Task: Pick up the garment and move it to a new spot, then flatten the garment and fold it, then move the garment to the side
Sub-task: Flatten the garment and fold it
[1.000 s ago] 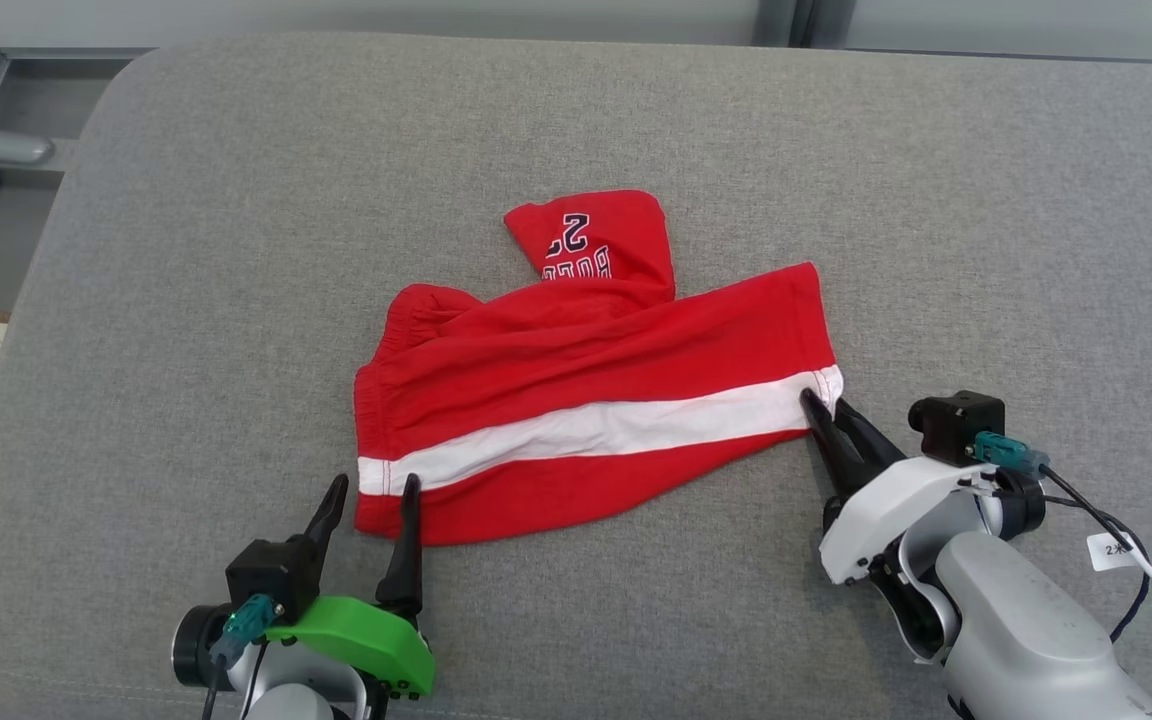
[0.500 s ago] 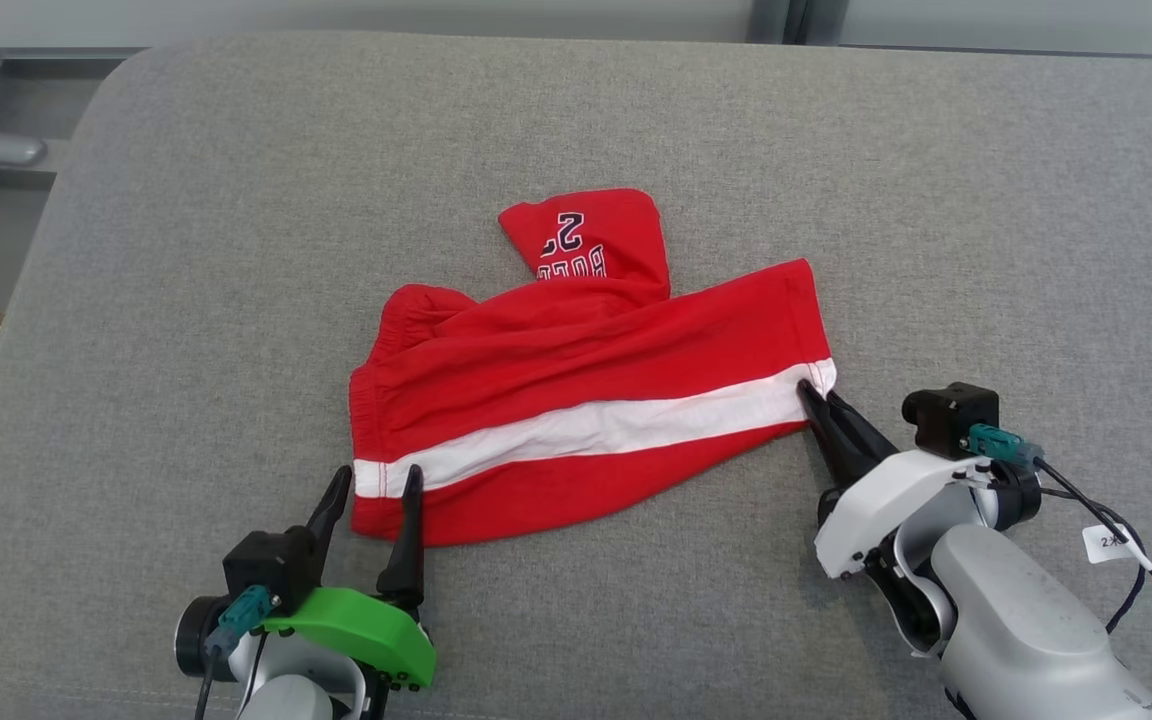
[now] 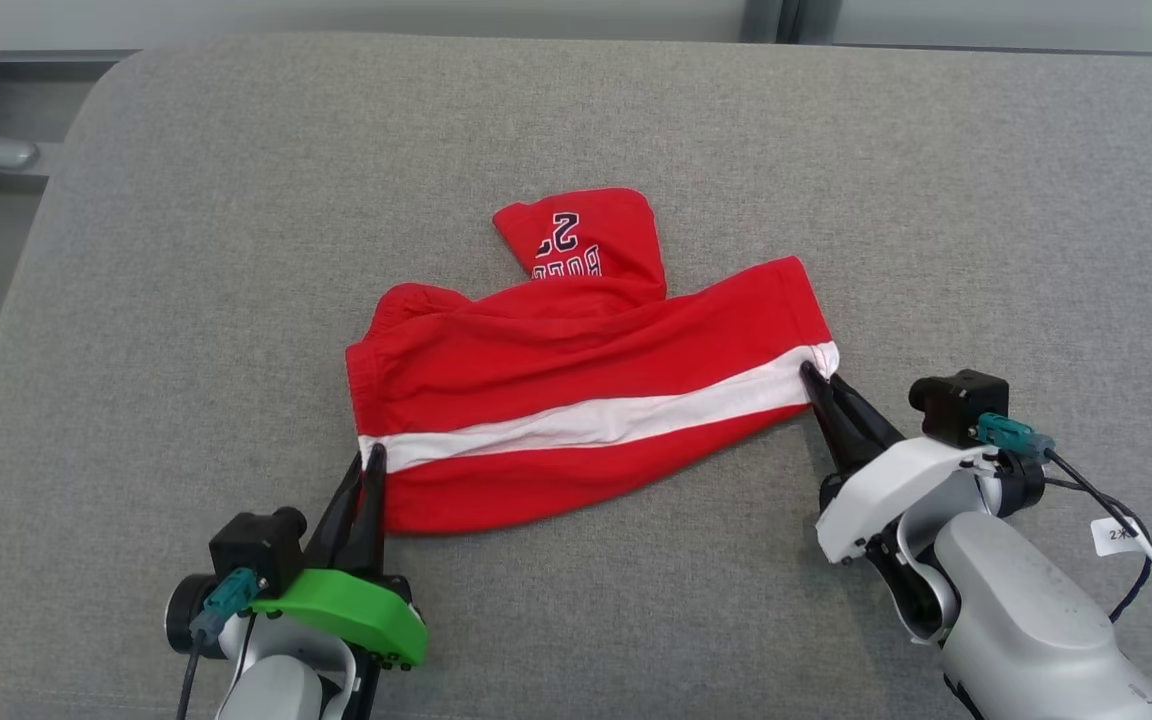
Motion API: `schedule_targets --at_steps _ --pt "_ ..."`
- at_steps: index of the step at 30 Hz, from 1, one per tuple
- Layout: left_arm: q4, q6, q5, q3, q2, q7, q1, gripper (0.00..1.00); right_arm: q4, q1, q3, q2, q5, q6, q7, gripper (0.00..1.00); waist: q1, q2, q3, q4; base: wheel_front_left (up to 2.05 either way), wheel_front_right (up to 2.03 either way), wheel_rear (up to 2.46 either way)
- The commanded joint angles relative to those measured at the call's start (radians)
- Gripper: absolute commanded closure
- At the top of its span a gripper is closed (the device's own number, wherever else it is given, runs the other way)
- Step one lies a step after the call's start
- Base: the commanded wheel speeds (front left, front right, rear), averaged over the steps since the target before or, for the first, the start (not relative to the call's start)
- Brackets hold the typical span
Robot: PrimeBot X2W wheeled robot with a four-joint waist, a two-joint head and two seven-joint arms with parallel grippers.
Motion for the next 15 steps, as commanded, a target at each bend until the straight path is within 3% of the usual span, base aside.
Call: schedule_targets --at_steps 1,10,15 --pt "-0.007 -0.004 0.005 0.005 0.004 0.001 -0.013 1.0 -0.007 0.008 -0.005 -0.001 -0.007 0.0 -0.002 1.0 0.0 0.0 -0.006 -0.003 0.0 0.0 0.0" --pt "-0.125 -0.022 0.056 0.014 0.009 0.001 -0.048 1.0 -0.107 0.015 -0.038 0.018 -0.007 0.0 -0.002 1.0 0.0 0.0 -0.151 -0.025 0.0 0.0 0.0" --pt "-0.155 -0.023 0.035 -0.021 0.063 0.001 -0.118 1.0 -0.144 -0.033 -0.063 0.01 0.002 0.0 -0.002 1.0 0.0 0.0 -0.235 -0.051 0.0 0.0 0.0"
